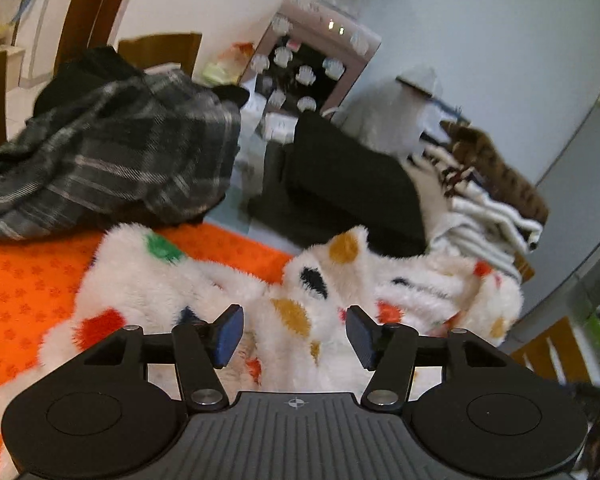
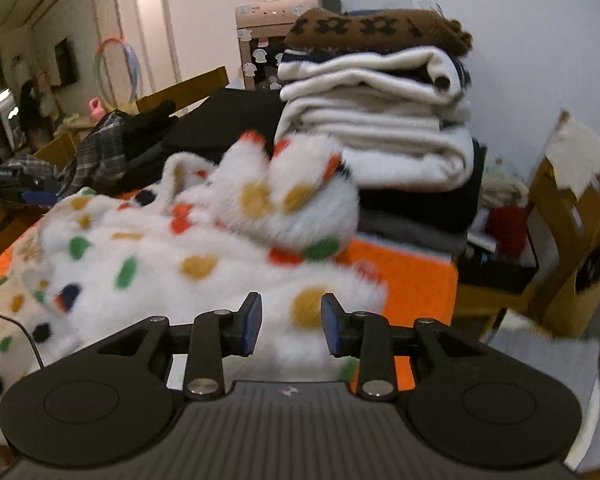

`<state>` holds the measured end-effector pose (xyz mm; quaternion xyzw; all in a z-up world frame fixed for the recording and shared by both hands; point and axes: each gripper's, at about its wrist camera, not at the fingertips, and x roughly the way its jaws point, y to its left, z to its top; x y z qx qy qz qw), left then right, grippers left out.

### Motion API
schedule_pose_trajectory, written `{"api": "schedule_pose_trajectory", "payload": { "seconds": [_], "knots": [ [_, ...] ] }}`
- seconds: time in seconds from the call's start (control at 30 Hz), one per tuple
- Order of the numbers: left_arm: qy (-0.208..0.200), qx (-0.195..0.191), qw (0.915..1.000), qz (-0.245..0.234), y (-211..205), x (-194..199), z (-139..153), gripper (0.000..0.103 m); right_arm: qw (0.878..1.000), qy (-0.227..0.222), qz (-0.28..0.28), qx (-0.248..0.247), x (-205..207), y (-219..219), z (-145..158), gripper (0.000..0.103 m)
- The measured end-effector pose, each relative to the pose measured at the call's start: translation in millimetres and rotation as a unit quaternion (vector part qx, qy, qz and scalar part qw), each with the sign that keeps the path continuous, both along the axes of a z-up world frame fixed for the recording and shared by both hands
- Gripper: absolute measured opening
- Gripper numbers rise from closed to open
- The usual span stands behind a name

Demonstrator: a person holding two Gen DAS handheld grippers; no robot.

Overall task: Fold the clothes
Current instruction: 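Open the left gripper to release the blanket fold, then grasp a polka-dot blanket edge with the right gripper and lift it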

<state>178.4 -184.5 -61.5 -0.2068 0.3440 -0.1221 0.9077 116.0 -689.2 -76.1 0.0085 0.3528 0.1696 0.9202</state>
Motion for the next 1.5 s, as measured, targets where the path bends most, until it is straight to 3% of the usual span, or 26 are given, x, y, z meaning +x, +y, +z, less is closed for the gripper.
{"api": "schedule_pose_trajectory", "payload": {
  "seconds": [0.13,0.27,0.33,0.47,0.6,0.73,0.9,1.03,1.17,1.3,1.33,1.37,1.4,1.43,1.5],
  "knots": [
    [-0.014,0.022,0.9988,-0.041,-17.0,-10.4,5.2,0.058,0.998,0.019,-0.054,0.032,-28.0,12.2,-26.9,0.037],
    [-0.018,0.041,0.9956,-0.082,-37.5,-9.0,-3.5,0.046,0.993,0.043,-0.102,0.034,-36.2,25.3,-60.3,0.037],
    [0.008,0.052,0.9941,-0.094,-45.0,0.0,-19.4,0.044,0.990,0.062,-0.123,0.013,-33.8,28.6,-77.6,0.037],
    [0.073,0.099,0.9888,-0.085,-42.8,16.2,-61.3,0.039,0.986,0.078,-0.144,0.024,-33.8,19.5,-97.8,0.038],
    [0.065,0.068,0.9925,-0.077,-30.2,12.4,-66.8,0.040,0.988,0.085,-0.131,0.013,-30.3,22.4,-76.8,0.038],
    [0.047,0.031,0.9963,-0.066,-20.3,-0.6,-51.2,0.045,0.993,0.035,-0.113,0.012,-21.8,29.6,-26.2,0.039],
    [0.022,0.011,0.9979,-0.060,-16.3,-18.9,-25.6,0.050,0.998,-0.024,-0.060,0.011,23.3,50.3,30.5,0.057],
    [0.014,0.009,0.9983,-0.055,-13.8,-32.8,-10.2,0.050,0.999,-0.039,-0.011,-0.015,83.0,78.3,52.7,0.059],
    [0.007,0.001,0.9992,-0.039,-5.8,-47.5,-0.4,0.050,0.996,-0.026,0.048,-0.071,148.2,113.0,53.1,0.065],
    [-0.001,-0.009,0.9997,-0.021,3.3,-62.2,8.7,0.051,0.987,0.044,0.087,-0.130,206.6,135.8,36.9,0.065],
    [-0.004,-0.013,0.9998,-0.016,6.3,-65.9,10.5,0.051,0.982,0.067,0.100,-0.148,219.7,140.3,30.7,0.064],
    [-0.006,-0.017,0.9998,-0.010,9.2,-69.6,12.3,0.051,0.977,0.088,0.114,-0.154,226.8,143.4,26.0,0.052],
    [-0.008,-0.021,0.9997,-0.005,11.7,-72.9,13.8,0.051,0.973,0.109,0.128,-0.160,233.6,146.5,21.3,0.020],
    [-0.010,-0.023,0.9997,-0.001,14.1,-76.1,15.2,0.051,0.967,0.130,0.142,-0.165,240.4,149.6,16.7,0.009],
    [-0.015,-0.026,0.9995,0.005,17.5,-81.8,17.3,0.051,0.966,0.117,0.145,-0.179,243.0,153.2,23.8,0.009]
  ]
}}
